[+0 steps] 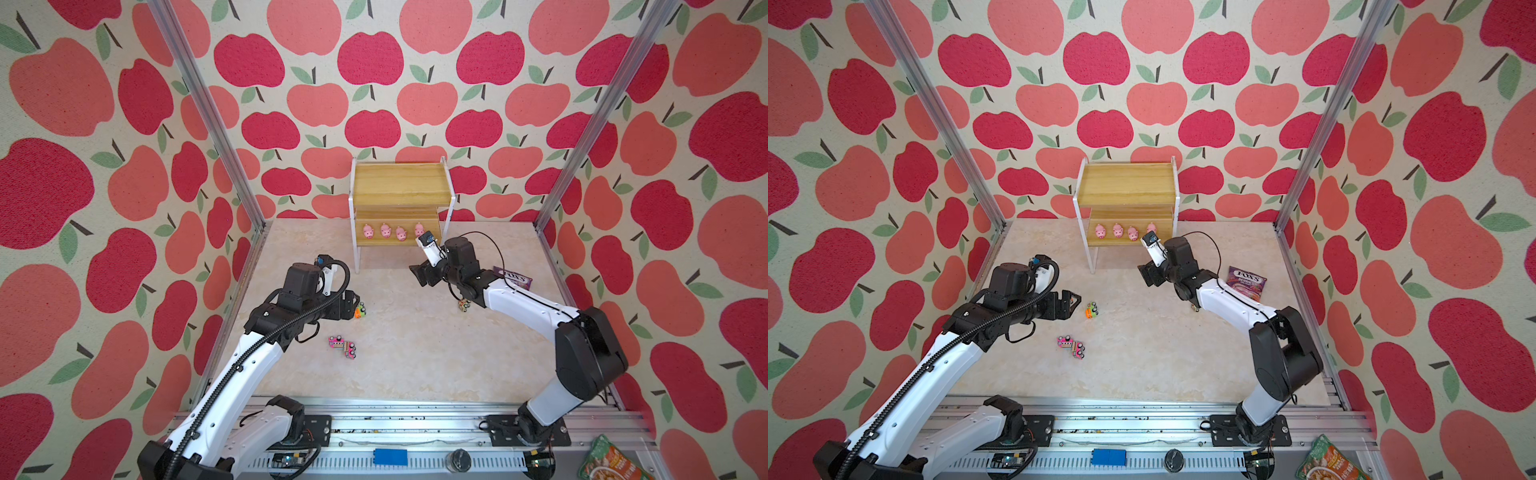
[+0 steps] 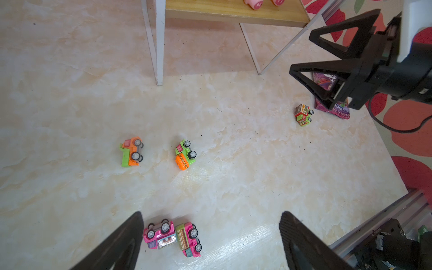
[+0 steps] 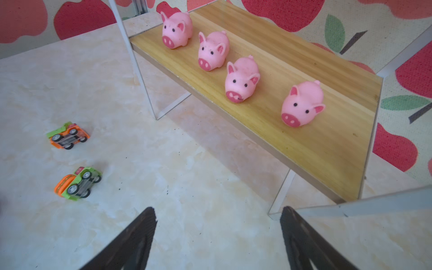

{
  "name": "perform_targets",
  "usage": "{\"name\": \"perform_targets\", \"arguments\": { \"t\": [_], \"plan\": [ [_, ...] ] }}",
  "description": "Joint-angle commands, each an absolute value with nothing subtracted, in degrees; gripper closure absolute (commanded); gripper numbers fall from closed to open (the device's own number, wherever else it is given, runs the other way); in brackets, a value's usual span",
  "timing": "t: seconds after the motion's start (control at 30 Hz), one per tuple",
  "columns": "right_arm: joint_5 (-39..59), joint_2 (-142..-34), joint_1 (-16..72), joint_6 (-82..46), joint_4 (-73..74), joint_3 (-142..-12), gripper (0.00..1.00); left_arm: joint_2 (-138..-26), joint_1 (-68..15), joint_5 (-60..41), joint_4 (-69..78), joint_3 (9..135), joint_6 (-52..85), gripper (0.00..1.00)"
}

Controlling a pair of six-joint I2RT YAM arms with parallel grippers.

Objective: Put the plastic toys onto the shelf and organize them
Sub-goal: 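Move the right gripper over the green toy truck by the candy bag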

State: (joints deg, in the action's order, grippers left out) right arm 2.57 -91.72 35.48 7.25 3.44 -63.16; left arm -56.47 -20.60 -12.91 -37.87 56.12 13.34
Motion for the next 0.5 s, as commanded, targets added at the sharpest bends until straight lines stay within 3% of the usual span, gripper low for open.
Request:
{"name": "perform_targets", "arguments": {
  "t": [0.0,0.13,0.47],
  "plan": [
    [7.49,-86.32,35.71,6.61,-1.55,-59.58,0.13,-57.37,-19.74,-12.55,-37.97,55.59,12.74,0.06],
    [8.32,-82.31,36.92,4.16,-6.14,-55.94,0.15,-59.28,-18.68,-12.46,-37.88,55.59,12.88,0.06],
    [-1.05,-74.13,39.93,-10.69,-3.00,-42.97,0.21,-65.66,-17.58,-9.54,-38.56,55.52,12.83,0.07]
  ]
}}
